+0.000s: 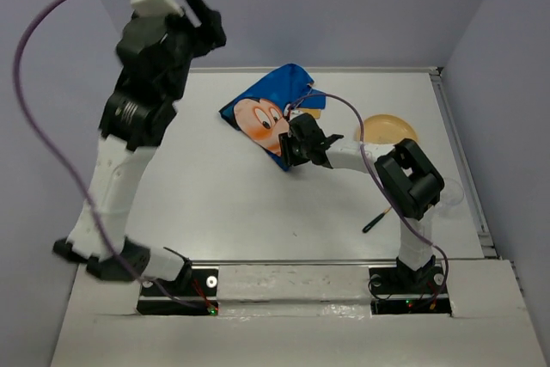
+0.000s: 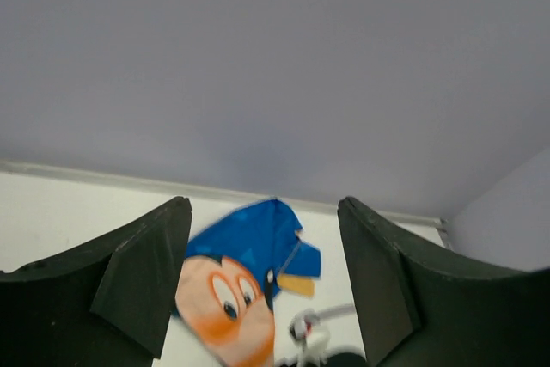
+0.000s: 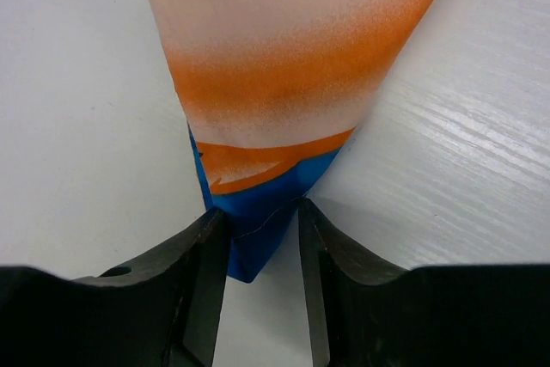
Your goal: Set the dinner table for one person
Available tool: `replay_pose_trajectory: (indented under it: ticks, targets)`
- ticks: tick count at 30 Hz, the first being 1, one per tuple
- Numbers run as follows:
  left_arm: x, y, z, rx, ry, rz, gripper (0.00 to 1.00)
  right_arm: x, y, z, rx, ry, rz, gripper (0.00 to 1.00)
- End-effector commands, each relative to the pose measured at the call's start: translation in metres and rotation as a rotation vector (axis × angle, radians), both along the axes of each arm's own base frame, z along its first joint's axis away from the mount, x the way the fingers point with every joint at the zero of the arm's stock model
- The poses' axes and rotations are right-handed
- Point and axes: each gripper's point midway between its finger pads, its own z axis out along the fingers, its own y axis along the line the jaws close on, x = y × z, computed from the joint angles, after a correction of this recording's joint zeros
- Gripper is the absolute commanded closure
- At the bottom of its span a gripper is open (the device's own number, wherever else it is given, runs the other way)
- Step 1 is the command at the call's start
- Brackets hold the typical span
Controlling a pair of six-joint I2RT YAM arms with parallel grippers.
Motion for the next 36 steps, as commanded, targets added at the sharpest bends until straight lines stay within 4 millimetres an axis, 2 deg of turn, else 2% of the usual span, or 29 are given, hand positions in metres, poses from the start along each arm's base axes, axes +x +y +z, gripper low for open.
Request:
replay_pose_trajectory:
  ticks: [1,2,3,4,5,6,7,8,9,11,12,13,14,16,17,18,20,24,25,26,27,29,30,31,32,35,36]
  targets:
    - [-0.089,0.053,0.013,-0.157,-0.278,0.099,0.2,0.021,0.008,0.019,0.026,-0.087,-0.023,0.59]
    - [-0.085,0.063,-0.017,-0.146,-0.239,0.175,0.2,0.021,0.007,0.018,0.021,-0.087,-0.023,0.6]
    - [-0.074,0.076,-0.081,-0.135,-0.129,0.287,0.17,0.024,0.009,0.023,0.037,-0.109,-0.025,0.67]
    - [-0.069,0.076,-0.107,-0.149,-0.088,0.291,0.16,0.024,0.005,0.023,0.03,-0.116,-0.038,0.69]
    - [-0.062,0.062,-0.128,-0.166,-0.057,0.208,0.16,0.023,0.003,0.023,0.025,-0.12,-0.043,0.72]
    - [-0.056,0.056,-0.149,-0.192,-0.024,0.186,0.16,0.024,0.001,0.025,0.019,-0.129,-0.046,0.77]
    - [-0.047,0.057,-0.186,-0.237,0.028,0.199,0.16,0.024,0.0,0.027,0.017,-0.138,-0.05,0.78]
    - [-0.042,0.051,-0.202,-0.255,0.055,0.164,0.16,0.024,-0.004,0.032,0.012,-0.151,-0.059,0.8]
    - [-0.036,0.051,-0.217,-0.274,0.076,0.151,0.16,0.024,-0.005,0.034,0.011,-0.157,-0.061,0.86]
    - [-0.012,0.058,-0.27,-0.307,0.175,0.138,0.16,0.024,-0.009,0.042,0.007,-0.177,-0.068,0.92]
    - [-0.006,0.061,-0.282,-0.326,0.205,0.134,0.15,0.023,-0.011,0.043,0.001,-0.184,-0.066,0.93]
    - [0.003,0.074,-0.294,-0.349,0.214,0.152,0.15,0.024,-0.012,0.045,-0.001,-0.188,-0.067,0.94]
    - [0.007,0.073,-0.303,-0.374,0.232,0.139,0.15,0.023,-0.013,0.047,-0.002,-0.191,-0.066,0.95]
    - [0.017,0.072,-0.334,-0.397,0.294,0.132,0.15,0.021,-0.016,0.051,-0.004,-0.2,-0.07,0.98]
    - [0.025,0.078,-0.336,-0.448,0.285,0.134,0.15,0.021,-0.017,0.053,-0.007,-0.207,-0.073,1.0]
    - [0.032,0.073,-0.357,-0.469,0.338,0.108,0.14,0.022,-0.02,0.055,-0.018,-0.217,-0.077,1.0]
    - [0.044,0.077,-0.367,-0.527,0.342,0.105,0.14,0.022,-0.027,0.063,-0.037,-0.237,-0.089,1.0]
    - [0.061,0.054,-0.4,-0.69,0.399,0.024,0.13,0.023,-0.033,0.08,-0.05,-0.281,-0.089,1.0]
    - [0.064,0.05,-0.397,-0.723,0.363,-0.008,0.13,0.023,-0.033,0.083,-0.049,-0.287,-0.089,1.0]
    - [0.066,0.045,-0.4,-0.749,0.373,-0.028,0.13,0.019,-0.037,0.078,-0.071,-0.268,-0.091,1.0]
    - [0.071,0.041,-0.411,-0.774,0.395,-0.027,0.13,0.018,-0.038,0.078,-0.072,-0.266,-0.089,1.0]
    - [0.079,0.038,-0.413,-0.805,0.38,-0.038,0.13,0.017,-0.037,0.076,-0.071,-0.26,-0.086,1.0]
    - [0.082,0.034,-0.422,-0.82,0.398,-0.049,0.14,0.017,-0.038,0.074,-0.068,-0.255,-0.091,1.0]
    - [0.088,0.032,-0.418,-0.843,0.382,-0.062,0.14,0.016,-0.037,0.074,-0.066,-0.254,-0.091,1.0]
    - [0.092,0.031,-0.425,-0.845,0.39,-0.053,0.14,0.015,-0.037,0.074,-0.064,-0.252,-0.089,1.0]
    - [0.099,0.028,-0.421,-0.879,0.363,-0.064,0.15,0.013,-0.038,0.072,-0.063,-0.246,-0.084,1.0]
    - [0.101,0.028,-0.427,-0.888,0.366,-0.06,0.16,0.011,-0.038,0.073,-0.059,-0.244,-0.082,1.0]
